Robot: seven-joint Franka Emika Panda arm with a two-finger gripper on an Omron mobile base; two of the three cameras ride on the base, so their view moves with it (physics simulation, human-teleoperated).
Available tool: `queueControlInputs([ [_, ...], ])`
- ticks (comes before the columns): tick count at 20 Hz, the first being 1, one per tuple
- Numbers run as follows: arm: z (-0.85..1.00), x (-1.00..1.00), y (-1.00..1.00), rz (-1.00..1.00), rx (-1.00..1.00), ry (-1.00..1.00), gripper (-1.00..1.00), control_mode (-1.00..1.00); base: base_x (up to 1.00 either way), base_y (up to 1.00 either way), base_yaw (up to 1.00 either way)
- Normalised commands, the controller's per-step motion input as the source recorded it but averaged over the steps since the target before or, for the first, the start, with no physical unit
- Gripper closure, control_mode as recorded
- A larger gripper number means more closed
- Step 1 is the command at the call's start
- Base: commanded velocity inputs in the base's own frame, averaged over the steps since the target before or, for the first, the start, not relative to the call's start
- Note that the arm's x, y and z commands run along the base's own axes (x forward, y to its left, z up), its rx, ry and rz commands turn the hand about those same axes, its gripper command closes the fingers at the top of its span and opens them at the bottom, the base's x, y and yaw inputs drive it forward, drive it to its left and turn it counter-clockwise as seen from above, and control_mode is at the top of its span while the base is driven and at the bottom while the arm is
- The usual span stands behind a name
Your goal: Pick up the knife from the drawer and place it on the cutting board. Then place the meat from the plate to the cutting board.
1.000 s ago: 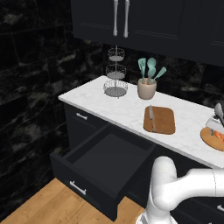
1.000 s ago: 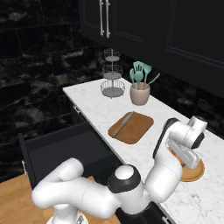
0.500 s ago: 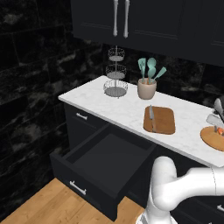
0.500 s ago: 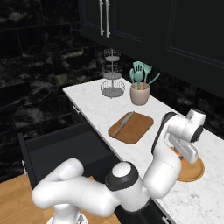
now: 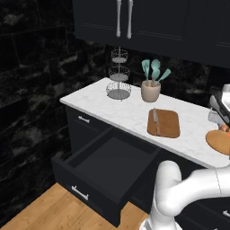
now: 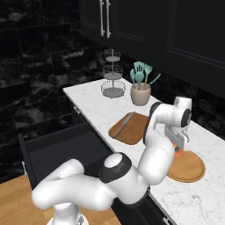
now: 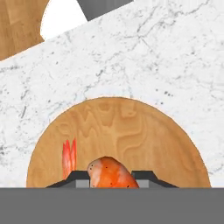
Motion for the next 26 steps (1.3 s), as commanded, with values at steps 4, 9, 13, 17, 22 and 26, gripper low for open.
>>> queueControlInputs([
  [4, 0.34, 0.2, 0.59, 0.0, -0.11, 0.0, 1.0, -1.0, 0.0, 0.0, 0.0],
  [9, 0.23, 0.38, 0.79, 0.03, -0.09, 0.0, 1.0, -1.0, 0.0, 0.0, 0.0],
  [13, 0.07, 0.59, 0.96, 0.1, -0.05, 0.0, 1.0, -1.0, 0.0, 0.0, 0.0],
  [17, 0.13, 0.57, 0.92, 0.12, 0.0, 0.0, 1.0, -1.0, 0.0, 0.0, 0.0],
  [22, 0.27, 0.41, 0.75, 0.09, 0.0, 0.0, 1.0, -1.0, 0.0, 0.0, 0.0],
  [26, -0.18, 0.59, 0.26, 0.13, 0.0, 0.01, 1.0, -1.0, 0.0, 0.0, 0.0],
])
